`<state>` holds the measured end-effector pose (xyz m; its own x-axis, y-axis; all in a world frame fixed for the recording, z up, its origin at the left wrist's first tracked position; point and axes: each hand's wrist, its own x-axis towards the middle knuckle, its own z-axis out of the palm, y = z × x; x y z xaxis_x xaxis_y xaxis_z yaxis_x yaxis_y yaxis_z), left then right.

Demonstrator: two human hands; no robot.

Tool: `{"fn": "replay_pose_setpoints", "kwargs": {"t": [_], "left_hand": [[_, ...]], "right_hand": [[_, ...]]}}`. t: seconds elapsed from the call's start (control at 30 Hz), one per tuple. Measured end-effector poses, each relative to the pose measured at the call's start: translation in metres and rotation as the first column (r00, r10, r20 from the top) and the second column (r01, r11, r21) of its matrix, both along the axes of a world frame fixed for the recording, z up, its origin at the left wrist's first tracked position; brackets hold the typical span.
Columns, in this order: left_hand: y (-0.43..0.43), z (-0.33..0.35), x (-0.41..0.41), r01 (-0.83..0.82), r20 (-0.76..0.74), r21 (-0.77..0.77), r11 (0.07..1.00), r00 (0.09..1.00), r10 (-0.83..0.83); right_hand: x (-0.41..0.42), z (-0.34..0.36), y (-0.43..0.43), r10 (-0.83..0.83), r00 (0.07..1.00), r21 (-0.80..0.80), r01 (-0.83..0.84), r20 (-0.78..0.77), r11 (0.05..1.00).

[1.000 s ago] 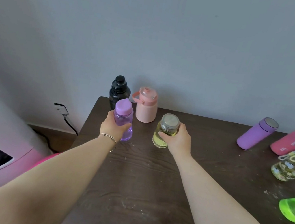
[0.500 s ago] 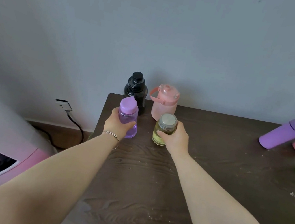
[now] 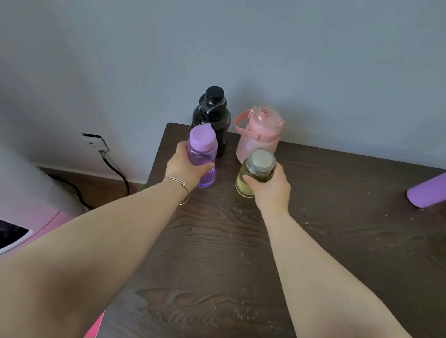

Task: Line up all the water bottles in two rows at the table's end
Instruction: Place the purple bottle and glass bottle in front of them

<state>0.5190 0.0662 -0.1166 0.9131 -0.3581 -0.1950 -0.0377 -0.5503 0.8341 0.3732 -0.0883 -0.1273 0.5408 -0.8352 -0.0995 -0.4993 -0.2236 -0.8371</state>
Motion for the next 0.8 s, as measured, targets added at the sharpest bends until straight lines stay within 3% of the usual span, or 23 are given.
{"fn": "replay_pose_setpoints", "kwargs": {"t": [0.57, 0.8], "left_hand": [[-0.001, 0.002, 0.0, 0.096, 0.014, 0.1, 0.99, 0.995, -0.098], [0.02, 0.006, -0.012, 0.199, 0.093, 0.333, 0.921, 0.966, -0.243]], "right_hand": [[0.001, 0.01, -0.009, 0.15, 0.979, -0.002, -0.152, -0.135, 0.988], [-0.023, 0.021, -0.014, 0.176, 0.924, -0.095, -0.22, -0.339, 0.971]]}}
